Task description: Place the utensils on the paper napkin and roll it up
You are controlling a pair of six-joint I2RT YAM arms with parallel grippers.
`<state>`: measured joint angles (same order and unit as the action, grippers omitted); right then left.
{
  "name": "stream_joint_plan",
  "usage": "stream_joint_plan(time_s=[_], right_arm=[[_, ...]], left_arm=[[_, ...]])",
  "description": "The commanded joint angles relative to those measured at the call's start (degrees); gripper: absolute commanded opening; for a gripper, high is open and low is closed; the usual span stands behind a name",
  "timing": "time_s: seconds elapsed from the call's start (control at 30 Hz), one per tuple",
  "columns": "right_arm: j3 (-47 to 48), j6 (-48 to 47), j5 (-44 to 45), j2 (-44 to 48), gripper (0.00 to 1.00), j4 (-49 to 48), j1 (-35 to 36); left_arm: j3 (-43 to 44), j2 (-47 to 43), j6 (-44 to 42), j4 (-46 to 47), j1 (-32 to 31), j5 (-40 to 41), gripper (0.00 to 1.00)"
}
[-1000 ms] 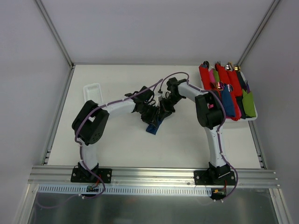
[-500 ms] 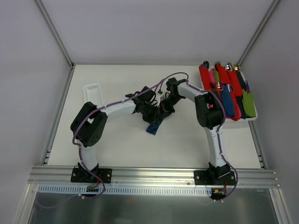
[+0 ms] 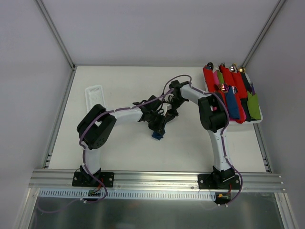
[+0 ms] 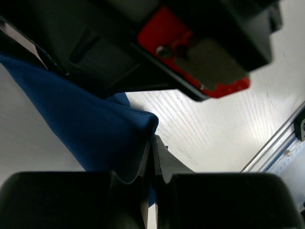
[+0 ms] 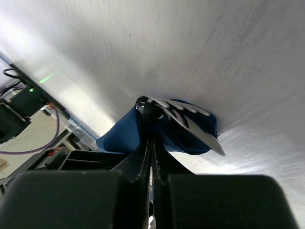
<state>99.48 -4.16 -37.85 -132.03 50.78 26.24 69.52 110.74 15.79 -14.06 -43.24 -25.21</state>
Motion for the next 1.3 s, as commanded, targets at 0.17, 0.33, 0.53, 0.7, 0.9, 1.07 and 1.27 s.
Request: stream_joint_plan(time_s=[0.17, 0.33, 0.53, 0.7, 0.9, 1.07, 1.27], right_arm=[[1.9, -1.2, -0.4, 0.2, 0.01, -1.5, -0.4], [4.9, -1.4, -5.5, 2.2, 0.12, -1.5, -3.2], [8.1, -2.1, -8.6, 3.2, 0.14, -0.5, -6.6], [7.7, -2.3, -13.5, 5.0, 0.12, -1.1, -6.6], [4.9, -2.0, -16.6, 5.2, 0.09, -1.0, -3.0], [1.0, -2.6, -15.0, 4.1, 0.07, -1.0, 0.5], [-0.3, -3.7, -11.6, 1.7, 0.05, -1.0, 2.1]], left_arm=[[-0.1, 5.4, 0.9, -1.3, -0.4, -2.3, 0.13], [-1.5, 5.6, 1.0, -1.7, 0.2, -1.3, 0.32], [-3.5, 4.5, 1.1, -1.2, 2.5, -1.9, 0.47], [-6.1, 2.7, -0.4, 1.1, 2.8, -5.4, 0.53], [-6.9, 1.4, -1.8, 3.2, 2.8, -8.1, 0.55], [-8.7, -0.1, -2.0, 4.7, 2.8, -9.5, 0.56], [-9.6, -1.0, -1.7, 5.8, 2.8, -9.7, 0.56]])
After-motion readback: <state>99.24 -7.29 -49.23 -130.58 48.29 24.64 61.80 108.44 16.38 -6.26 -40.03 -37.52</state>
